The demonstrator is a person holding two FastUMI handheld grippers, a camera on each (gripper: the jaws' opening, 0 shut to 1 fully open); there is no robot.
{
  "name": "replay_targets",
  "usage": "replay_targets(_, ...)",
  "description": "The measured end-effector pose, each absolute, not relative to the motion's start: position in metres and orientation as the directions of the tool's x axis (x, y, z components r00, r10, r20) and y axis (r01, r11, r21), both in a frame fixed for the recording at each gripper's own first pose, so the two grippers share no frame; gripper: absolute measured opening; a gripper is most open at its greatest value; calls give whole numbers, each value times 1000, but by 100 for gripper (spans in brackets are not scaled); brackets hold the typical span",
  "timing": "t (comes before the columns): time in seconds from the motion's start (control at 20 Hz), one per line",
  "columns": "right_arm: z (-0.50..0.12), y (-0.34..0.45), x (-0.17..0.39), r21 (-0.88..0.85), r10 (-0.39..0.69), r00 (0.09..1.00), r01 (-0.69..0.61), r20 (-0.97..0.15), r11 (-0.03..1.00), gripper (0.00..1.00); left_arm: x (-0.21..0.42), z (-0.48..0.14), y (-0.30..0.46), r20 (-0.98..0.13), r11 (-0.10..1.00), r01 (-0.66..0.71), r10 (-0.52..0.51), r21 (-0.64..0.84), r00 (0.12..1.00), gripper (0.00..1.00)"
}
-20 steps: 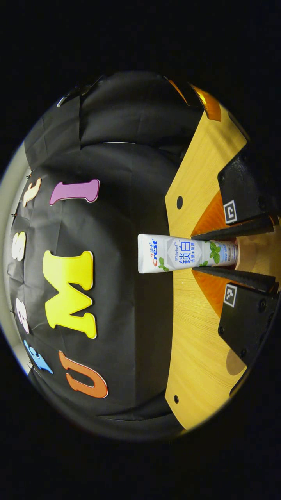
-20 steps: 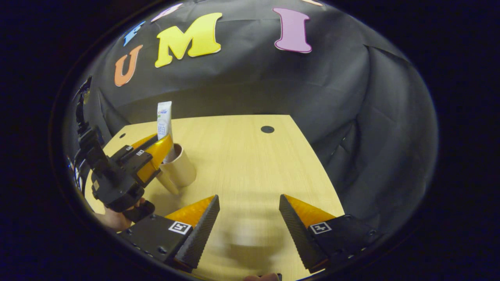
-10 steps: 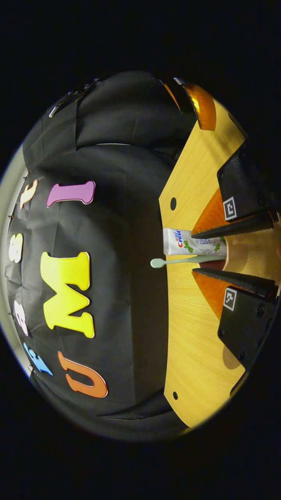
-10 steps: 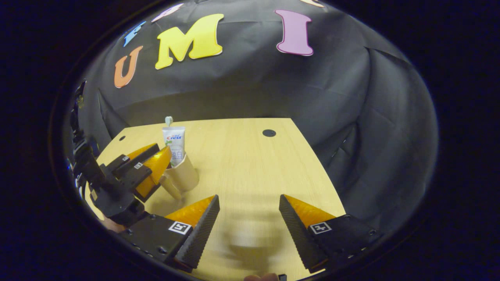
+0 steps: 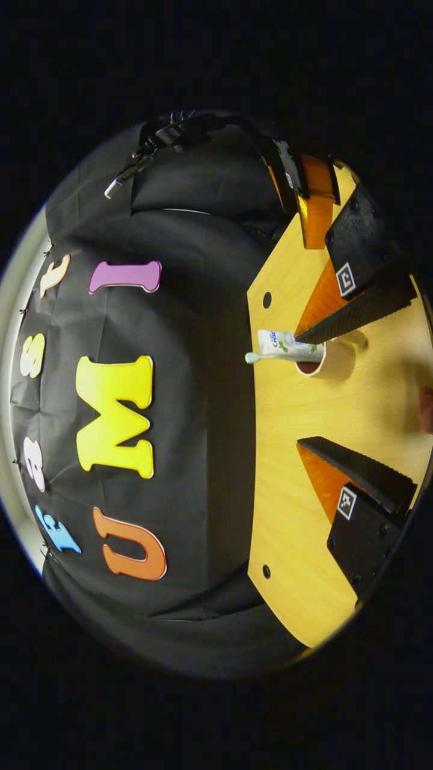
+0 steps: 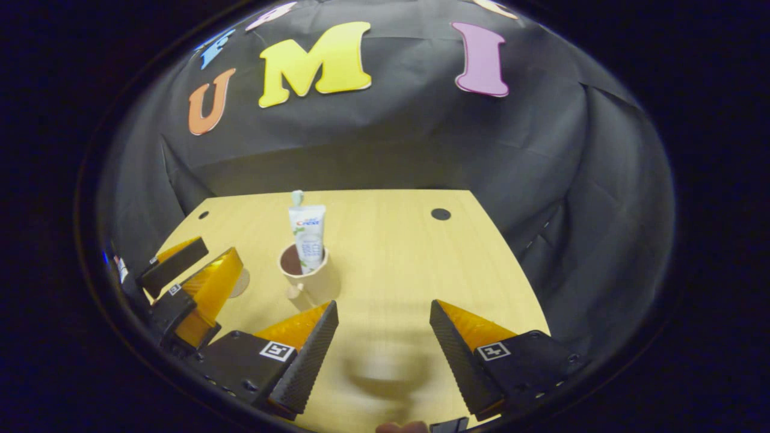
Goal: Put the toothbrush and toothpaste on the desktop into the cup, then pick up the cup and place it on the coaster on the desktop.
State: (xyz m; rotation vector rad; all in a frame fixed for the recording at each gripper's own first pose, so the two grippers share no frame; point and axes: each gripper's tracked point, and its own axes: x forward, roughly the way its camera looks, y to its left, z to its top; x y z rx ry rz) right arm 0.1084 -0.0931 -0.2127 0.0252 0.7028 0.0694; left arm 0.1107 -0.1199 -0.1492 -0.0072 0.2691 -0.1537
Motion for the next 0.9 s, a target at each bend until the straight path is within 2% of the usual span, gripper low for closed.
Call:
replay_targets(0.3, -205, -47, 124, 86, 118, 698, -80, -706, 993, 94, 88, -123, -49, -282, 999, 17, -29, -45, 959, 98)
replay_targets(0.65, -234, -23, 146, 81, 108, 517, -75, -849, 994, 94, 77, -96, 9, -274, 997, -67, 56, -32, 960, 98)
replay_targets(0.9, -257, 1, 152, 62, 112, 406, -135, -907, 989, 94, 75, -92, 32, -284, 993, -115, 102, -32, 954, 98)
